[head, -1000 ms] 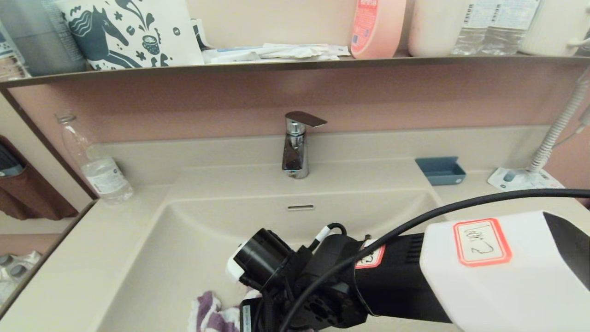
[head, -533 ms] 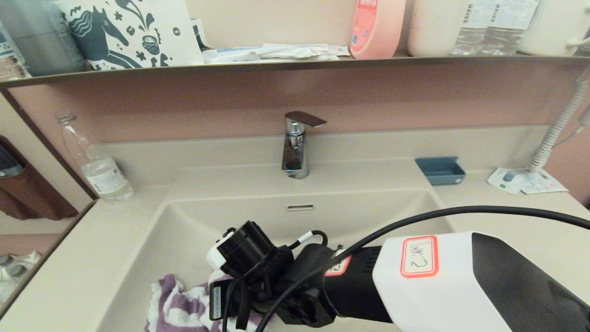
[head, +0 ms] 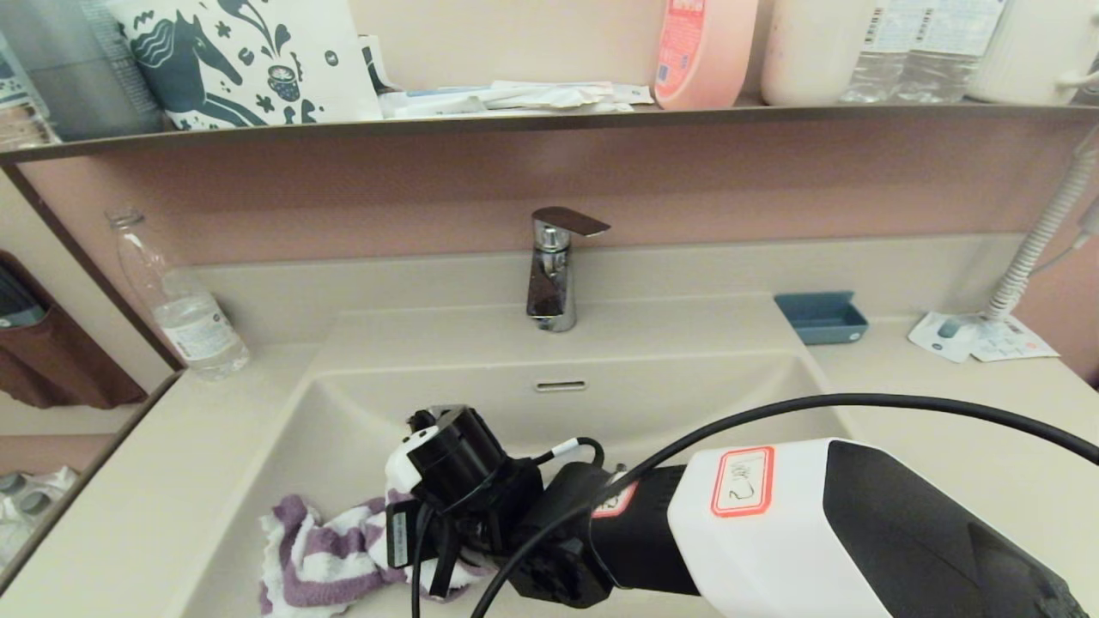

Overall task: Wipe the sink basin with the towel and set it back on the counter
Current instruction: Wipe the sink

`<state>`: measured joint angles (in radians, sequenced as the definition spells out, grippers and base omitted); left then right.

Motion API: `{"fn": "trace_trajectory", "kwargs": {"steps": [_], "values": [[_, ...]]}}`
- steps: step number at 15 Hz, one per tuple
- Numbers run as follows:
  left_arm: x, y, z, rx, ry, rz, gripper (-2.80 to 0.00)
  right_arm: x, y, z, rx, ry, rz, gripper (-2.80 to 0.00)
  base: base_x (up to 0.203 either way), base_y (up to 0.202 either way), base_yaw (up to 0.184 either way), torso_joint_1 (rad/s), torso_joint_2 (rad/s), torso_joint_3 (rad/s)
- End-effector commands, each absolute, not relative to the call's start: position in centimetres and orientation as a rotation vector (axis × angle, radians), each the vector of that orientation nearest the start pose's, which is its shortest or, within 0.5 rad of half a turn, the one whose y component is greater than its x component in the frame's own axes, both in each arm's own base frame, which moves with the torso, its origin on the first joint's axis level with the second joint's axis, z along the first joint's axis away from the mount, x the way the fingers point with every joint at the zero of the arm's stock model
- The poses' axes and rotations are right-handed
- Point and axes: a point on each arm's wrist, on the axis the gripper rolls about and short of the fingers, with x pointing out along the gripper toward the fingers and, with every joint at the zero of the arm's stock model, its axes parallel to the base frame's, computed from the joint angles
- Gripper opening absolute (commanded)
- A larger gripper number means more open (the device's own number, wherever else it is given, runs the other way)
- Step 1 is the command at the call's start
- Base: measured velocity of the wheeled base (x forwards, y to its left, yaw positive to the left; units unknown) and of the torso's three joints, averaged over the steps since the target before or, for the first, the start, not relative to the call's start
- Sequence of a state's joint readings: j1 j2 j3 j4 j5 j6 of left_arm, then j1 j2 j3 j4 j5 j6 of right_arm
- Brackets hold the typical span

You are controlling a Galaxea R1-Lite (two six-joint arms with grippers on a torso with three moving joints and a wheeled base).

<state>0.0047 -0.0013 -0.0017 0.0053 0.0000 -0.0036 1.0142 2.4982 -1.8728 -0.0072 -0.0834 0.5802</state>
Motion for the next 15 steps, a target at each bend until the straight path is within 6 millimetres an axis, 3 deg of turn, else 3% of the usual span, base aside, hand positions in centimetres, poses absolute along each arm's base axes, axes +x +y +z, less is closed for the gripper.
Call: {"fn": "trace_trajectory", "kwargs": {"steps": [1, 4, 9, 15], "values": [[-2.3, 0.0, 7.5, -0.005, 0.005, 0.005, -2.8, 27.6, 42.5, 8.9, 0.203, 0.755, 0.675, -2.8, 0.0, 0.0, 0.0, 0.0, 0.0, 0.0], [-2.3, 0.0, 7.5, -0.005, 0.003, 0.005, -2.8, 28.2, 41.5, 10.5, 0.19, 0.71, 0.642, -2.8, 0.0, 0.0, 0.0, 0.0, 0.0, 0.0], [-2.3, 0.0, 7.5, -0.005, 0.003, 0.005, -2.8, 29.1, 39.6, 10.6, 0.149, 0.687, 0.507, -2.8, 0.0, 0.0, 0.0, 0.0, 0.0, 0.0], [-2.3, 0.0, 7.5, -0.005, 0.003, 0.005, -2.8, 30.5, 35.2, 9.0, 0.101, 0.735, 0.35, -2.8, 0.0, 0.0, 0.0, 0.0, 0.0, 0.0]]}}
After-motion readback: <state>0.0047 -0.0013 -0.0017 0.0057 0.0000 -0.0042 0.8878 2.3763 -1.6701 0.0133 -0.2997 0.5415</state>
